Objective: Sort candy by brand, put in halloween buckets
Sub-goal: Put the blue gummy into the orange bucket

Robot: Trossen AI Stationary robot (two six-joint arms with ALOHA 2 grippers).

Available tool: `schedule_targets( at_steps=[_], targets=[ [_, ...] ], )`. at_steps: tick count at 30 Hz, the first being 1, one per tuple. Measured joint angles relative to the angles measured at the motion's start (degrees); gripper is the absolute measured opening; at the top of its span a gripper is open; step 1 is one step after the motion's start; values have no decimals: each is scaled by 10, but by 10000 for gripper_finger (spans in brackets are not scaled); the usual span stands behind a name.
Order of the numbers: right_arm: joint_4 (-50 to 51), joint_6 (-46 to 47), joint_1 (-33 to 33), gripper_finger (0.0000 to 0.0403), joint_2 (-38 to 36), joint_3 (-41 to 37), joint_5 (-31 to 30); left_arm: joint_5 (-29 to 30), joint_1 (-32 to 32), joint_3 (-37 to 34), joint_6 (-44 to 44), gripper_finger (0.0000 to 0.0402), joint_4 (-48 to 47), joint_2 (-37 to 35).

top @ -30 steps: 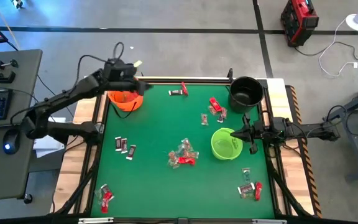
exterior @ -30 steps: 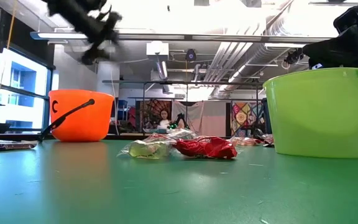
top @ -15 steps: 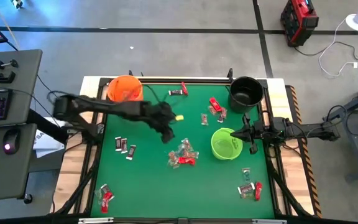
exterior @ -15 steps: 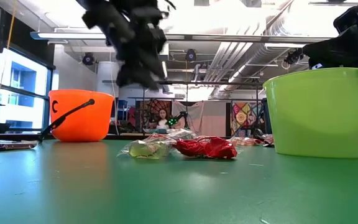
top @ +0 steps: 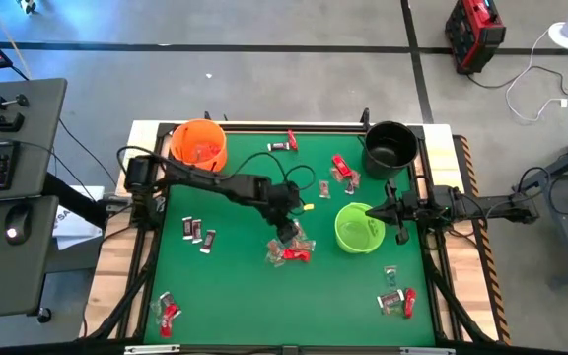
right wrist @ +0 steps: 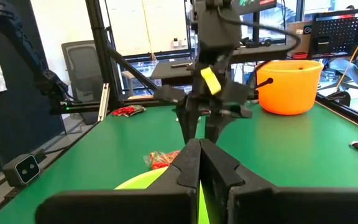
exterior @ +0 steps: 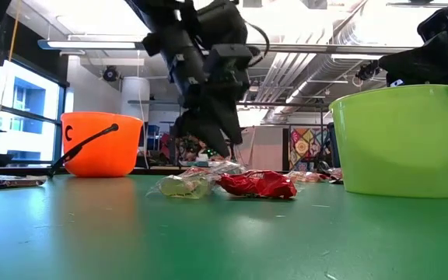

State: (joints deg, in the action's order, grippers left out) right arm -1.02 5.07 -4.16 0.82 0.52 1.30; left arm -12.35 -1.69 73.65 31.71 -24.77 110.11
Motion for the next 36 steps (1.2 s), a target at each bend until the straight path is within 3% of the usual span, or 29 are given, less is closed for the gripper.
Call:
schedule_targets(
  at_steps=[11, 14, 18, 24, 28, 36],
  targets=[
    [0, 0, 0, 0, 0, 0, 0, -25, 3, 0, -8, 157, 28, 36],
    [0, 0, 0, 0, 0, 0, 0, -25, 2, 0, -14, 120, 29, 34],
    [0, 0, 0, 0, 0, 0, 0, -54, -13, 0, -43, 19, 9, 24],
    [0, 0, 0, 0, 0, 0, 0, -62, -72, 0, -99, 2, -52, -52],
    [0, 0, 0, 0, 0, 0, 0, -2, -136, 0, -132, 1, -93, -162],
    [0, 0, 0, 0, -1, 0, 0, 230, -285, 0, -164, 0, -241, -341]
  ],
)
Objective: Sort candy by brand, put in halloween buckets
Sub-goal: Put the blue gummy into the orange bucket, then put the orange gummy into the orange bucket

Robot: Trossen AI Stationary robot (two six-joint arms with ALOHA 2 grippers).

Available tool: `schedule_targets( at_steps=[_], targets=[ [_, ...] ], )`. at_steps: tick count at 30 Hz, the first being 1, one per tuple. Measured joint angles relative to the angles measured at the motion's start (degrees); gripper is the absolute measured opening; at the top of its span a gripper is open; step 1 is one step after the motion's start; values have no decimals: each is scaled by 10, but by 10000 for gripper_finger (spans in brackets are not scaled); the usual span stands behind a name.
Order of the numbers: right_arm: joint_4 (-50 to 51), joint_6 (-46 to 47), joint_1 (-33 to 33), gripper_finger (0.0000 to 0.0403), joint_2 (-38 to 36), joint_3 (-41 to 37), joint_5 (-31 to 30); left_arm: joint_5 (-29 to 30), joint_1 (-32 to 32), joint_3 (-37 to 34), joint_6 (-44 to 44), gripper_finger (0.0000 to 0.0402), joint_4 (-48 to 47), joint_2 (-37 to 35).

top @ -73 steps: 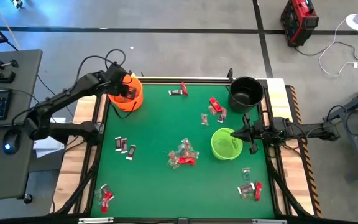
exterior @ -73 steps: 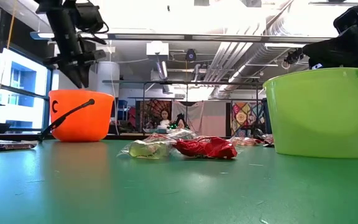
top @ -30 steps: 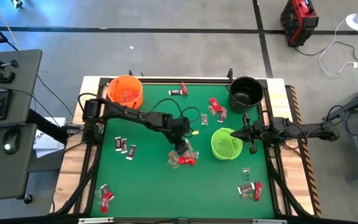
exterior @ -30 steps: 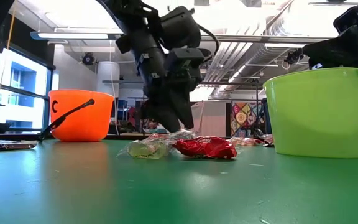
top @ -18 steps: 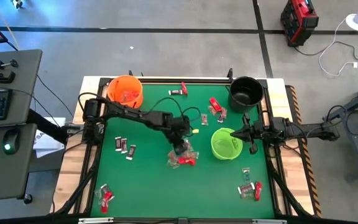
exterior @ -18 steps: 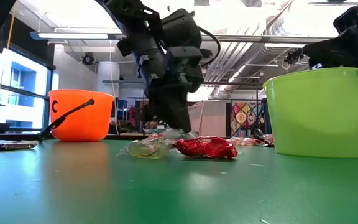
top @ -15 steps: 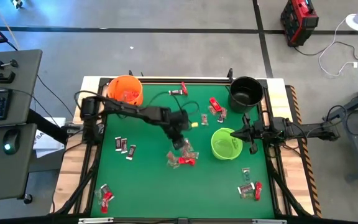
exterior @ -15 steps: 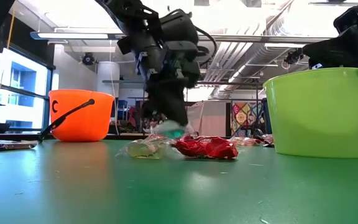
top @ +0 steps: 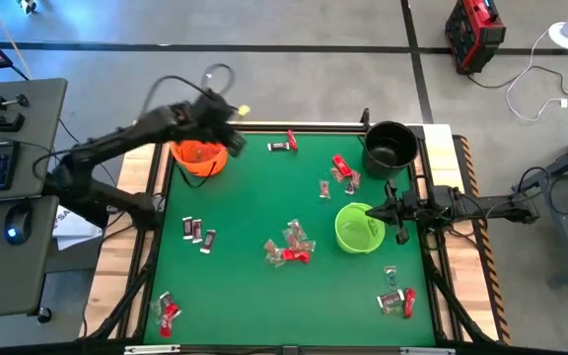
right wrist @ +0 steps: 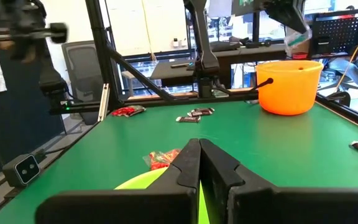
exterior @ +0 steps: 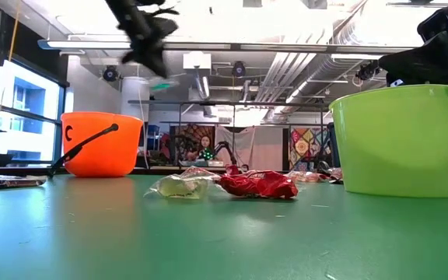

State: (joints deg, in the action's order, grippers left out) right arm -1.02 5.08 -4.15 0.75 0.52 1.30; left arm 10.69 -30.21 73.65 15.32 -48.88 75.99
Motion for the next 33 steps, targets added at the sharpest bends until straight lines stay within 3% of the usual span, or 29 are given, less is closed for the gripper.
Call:
schedule_targets(
  at_steps=[4, 8, 12, 17, 28, 33],
  targets=[
    [0, 0, 0, 0, 0, 0, 0, 76, -36, -20, 4, 0, -84, -45],
    [0, 0, 0, 0, 0, 0, 0, 101, -54, -102, 43, 0, -78, -84],
    [0, 0, 0, 0, 0, 0, 0, 88, -74, -157, 56, 1, -62, -91],
    [0, 0, 0, 0, 0, 0, 0, 71, -108, -165, 66, 10, -33, -89],
    [0, 0, 0, 0, 0, 0, 0, 10, -157, -160, 72, 120, -29, -91],
    [0, 0, 0, 0, 0, 0, 0, -59, -156, -160, 81, 160, 24, -109]
  ],
)
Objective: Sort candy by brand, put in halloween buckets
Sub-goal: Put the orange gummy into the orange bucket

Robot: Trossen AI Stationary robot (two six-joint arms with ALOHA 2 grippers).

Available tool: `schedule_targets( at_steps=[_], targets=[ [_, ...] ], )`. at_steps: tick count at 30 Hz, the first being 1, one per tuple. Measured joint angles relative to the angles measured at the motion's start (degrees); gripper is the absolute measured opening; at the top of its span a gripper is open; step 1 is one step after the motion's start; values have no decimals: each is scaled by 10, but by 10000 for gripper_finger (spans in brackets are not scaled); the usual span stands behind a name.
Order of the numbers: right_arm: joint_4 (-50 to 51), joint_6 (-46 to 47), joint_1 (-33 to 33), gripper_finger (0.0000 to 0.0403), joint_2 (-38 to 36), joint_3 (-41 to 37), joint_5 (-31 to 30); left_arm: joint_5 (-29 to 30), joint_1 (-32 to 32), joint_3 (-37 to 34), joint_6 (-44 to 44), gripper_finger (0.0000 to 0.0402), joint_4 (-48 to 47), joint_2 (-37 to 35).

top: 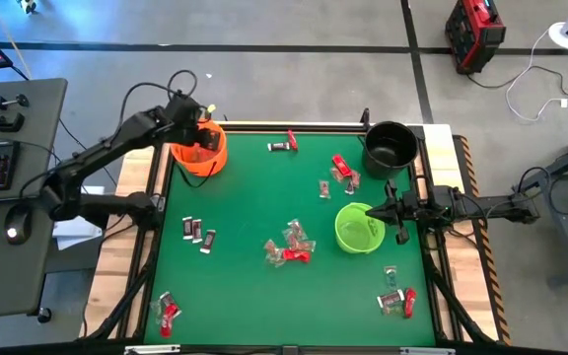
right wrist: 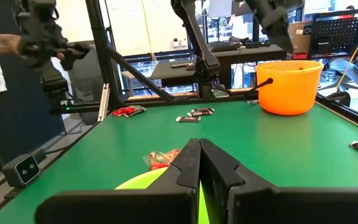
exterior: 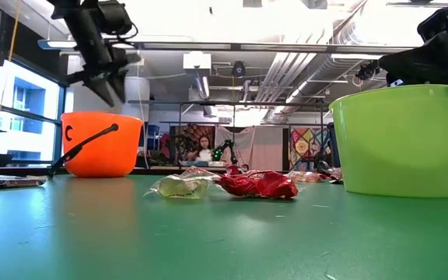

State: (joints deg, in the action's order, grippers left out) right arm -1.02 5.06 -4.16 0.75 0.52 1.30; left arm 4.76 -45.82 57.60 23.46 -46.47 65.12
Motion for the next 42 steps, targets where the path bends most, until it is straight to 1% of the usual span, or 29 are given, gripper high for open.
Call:
schedule_targets(
  at_steps=[3, 5, 7, 10, 13, 17, 23, 26, 28, 32, 35, 42],
  targets=[
    [0, 0, 0, 0, 0, 0, 0, -52, 10, 0, 21, 174, 59, -16],
    [0, 0, 0, 0, 0, 0, 0, -76, 28, 0, 42, 177, 98, -21],
    [0, 0, 0, 0, 0, 0, 0, -97, 60, 1, 50, 178, 133, -16],
    [0, 0, 0, 0, 0, 0, 0, -100, 125, 1, 67, 177, 172, 15],
    [0, 0, 0, 0, 0, 0, 0, -100, 185, 6, 80, 177, 214, 79],
    [0, 0, 0, 0, 0, 0, 0, -105, 238, 69, 65, 177, 220, 205],
    [0, 0, 0, 0, 0, 0, 0, -140, 274, 202, 45, 177, 220, 382],
    [0, 0, 0, 0, 0, 0, 0, -160, 283, 263, 45, 177, 222, 456],
    [0, 0, 0, 0, 0, 0, 0, -162, 287, 298, 49, 177, 220, 499],
    [0, 0, 0, 0, 0, 0, 0, -163, 296, 351, 55, 177, 223, 566],
    [0, 0, 0, 0, 0, 0, 0, -162, 298, 380, 78, 177, 235, 606],
    [0, 0, 0, 0, 0, 0, 0, -161, 299, 402, 142, 177, 304, 668]
  ],
)
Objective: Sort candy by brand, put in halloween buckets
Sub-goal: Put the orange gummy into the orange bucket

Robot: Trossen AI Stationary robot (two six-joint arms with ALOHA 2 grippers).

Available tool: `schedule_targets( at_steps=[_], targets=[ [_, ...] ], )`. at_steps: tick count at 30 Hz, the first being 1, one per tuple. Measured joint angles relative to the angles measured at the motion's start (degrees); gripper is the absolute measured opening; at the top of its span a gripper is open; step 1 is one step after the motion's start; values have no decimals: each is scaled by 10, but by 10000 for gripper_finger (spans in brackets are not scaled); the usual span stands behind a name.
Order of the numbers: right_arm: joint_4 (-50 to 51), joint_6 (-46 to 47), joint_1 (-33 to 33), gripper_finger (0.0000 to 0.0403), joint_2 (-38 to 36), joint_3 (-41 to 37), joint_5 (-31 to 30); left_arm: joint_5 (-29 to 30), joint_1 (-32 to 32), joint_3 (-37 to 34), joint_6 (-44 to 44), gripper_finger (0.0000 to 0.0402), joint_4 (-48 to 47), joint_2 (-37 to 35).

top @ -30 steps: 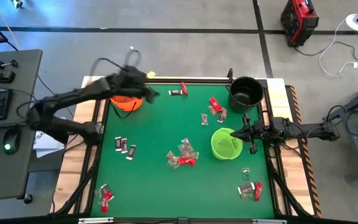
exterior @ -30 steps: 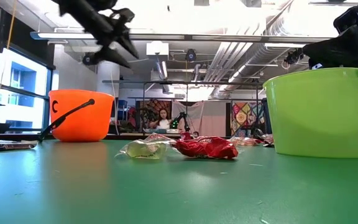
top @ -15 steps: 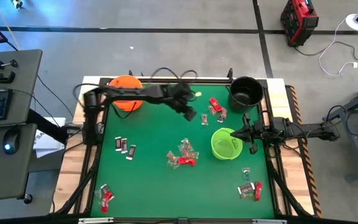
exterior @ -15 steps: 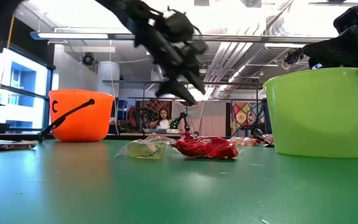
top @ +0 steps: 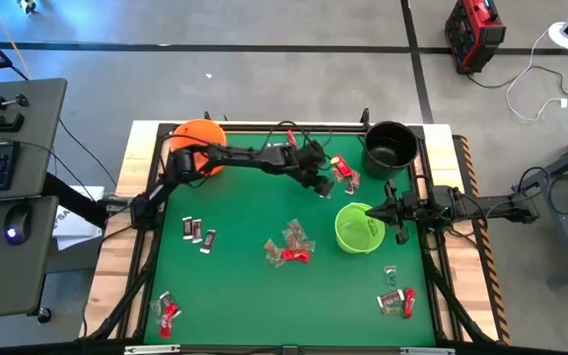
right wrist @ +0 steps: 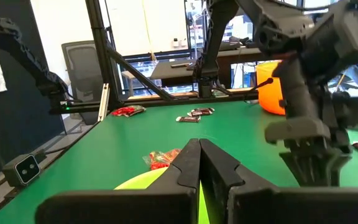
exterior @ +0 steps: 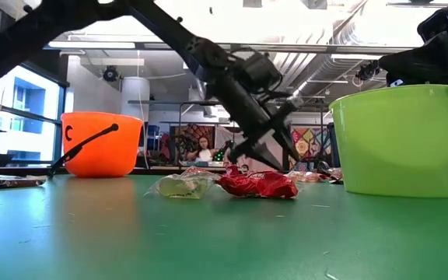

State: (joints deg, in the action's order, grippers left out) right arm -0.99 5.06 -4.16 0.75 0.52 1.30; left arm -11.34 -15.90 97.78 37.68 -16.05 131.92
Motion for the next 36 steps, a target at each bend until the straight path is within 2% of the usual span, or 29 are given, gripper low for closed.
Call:
schedule_targets(
  at_steps=[4, 10, 13, 17, 18, 22, 26, 29, 34, 36],
  targets=[
    [0, 0, 0, 0, 0, 0, 0, 22, 2, 0, 15, 177, 9, 18],
    [0, 0, 0, 0, 1, 0, 0, 33, 7, -1, -37, 172, 15, 24],
    [0, 0, 0, 0, 1, 0, 0, 33, 9, -1, -59, 137, 9, 24],
    [0, 0, 0, 0, 0, 0, 0, 10, 6, -2, -74, 30, -1, 21],
    [0, 0, 0, 0, 0, 0, 0, -6, 2, -3, -75, 17, -5, 17],
    [0, 0, 0, 0, 0, 0, 0, -35, -22, -5, -75, 13, -19, -21],
    [0, 0, 0, 0, 0, 0, 0, -24, -61, -3, -124, 5, -23, -113],
    [0, 0, 0, 0, 0, 0, 0, 41, -89, -3, -179, 2, -80, -195],
    [0, 0, 0, 0, 0, 0, 0, 237, -112, -3, -270, 1, -231, -322],
    [0, 0, 0, 0, 0, 0, 0, 291, -116, -16, -277, 1, -281, -363]
  ],
)
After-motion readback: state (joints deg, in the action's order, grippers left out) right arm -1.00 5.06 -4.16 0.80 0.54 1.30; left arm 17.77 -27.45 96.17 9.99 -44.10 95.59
